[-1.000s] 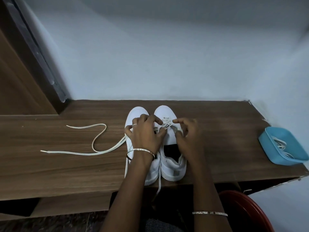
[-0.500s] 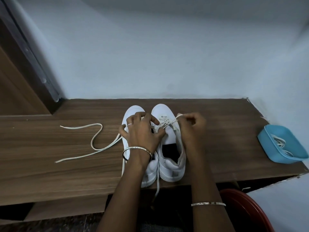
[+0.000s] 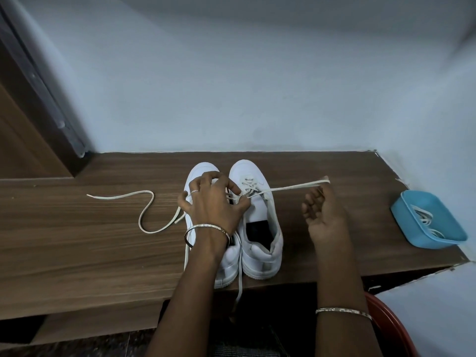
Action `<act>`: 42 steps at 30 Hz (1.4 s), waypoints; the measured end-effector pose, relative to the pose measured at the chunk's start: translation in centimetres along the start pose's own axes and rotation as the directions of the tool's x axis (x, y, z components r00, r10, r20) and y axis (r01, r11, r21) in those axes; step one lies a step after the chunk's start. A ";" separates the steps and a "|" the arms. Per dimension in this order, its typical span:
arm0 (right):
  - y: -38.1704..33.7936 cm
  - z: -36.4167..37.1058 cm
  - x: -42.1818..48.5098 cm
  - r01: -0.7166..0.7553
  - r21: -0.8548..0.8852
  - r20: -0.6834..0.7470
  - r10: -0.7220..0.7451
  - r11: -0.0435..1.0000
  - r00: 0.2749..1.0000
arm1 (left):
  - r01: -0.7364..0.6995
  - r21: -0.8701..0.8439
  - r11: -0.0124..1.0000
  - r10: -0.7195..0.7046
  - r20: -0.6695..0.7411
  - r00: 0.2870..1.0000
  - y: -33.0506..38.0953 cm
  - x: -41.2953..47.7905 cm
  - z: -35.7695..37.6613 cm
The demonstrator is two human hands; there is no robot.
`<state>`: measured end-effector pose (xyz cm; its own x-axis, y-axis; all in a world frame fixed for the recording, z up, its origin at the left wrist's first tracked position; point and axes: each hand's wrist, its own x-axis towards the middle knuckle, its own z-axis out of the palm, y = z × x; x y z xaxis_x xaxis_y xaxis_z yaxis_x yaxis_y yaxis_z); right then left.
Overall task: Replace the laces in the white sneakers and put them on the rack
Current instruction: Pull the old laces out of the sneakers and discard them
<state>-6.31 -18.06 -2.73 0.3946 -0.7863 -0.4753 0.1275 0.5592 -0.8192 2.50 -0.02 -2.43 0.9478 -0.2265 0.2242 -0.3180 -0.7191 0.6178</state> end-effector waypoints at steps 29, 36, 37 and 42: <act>-3.5 -5.7 0.0 0.245 -0.019 -0.105 -0.246 0.969 0.964 | 0.027 -0.022 0.999 -0.026 0.014 1.000 0.5 -0.1 -0.4; 0.7 1.4 -2.6 0.503 -0.468 0.315 -0.395 0.726 0.863 | -0.012 -0.023 1.000 0.014 0.047 0.999 0.3 0.0 -0.3; 1.3 2.2 -2.9 0.536 -0.512 0.362 -0.398 0.671 0.843 | -0.017 -0.022 1.000 0.019 0.052 0.998 0.2 0.1 -0.2; 3.2 4.0 -4.0 0.615 -0.635 0.496 -0.363 0.467 0.788 | -0.045 -0.034 0.998 0.046 0.050 0.998 -0.4 0.5 -0.3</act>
<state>-3.81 -12.09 -2.16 0.7165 -0.6927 0.0821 -0.2756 -0.3892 -0.8790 3.06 0.40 -2.32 0.9320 -0.2919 0.2149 -0.3606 -0.6856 0.6325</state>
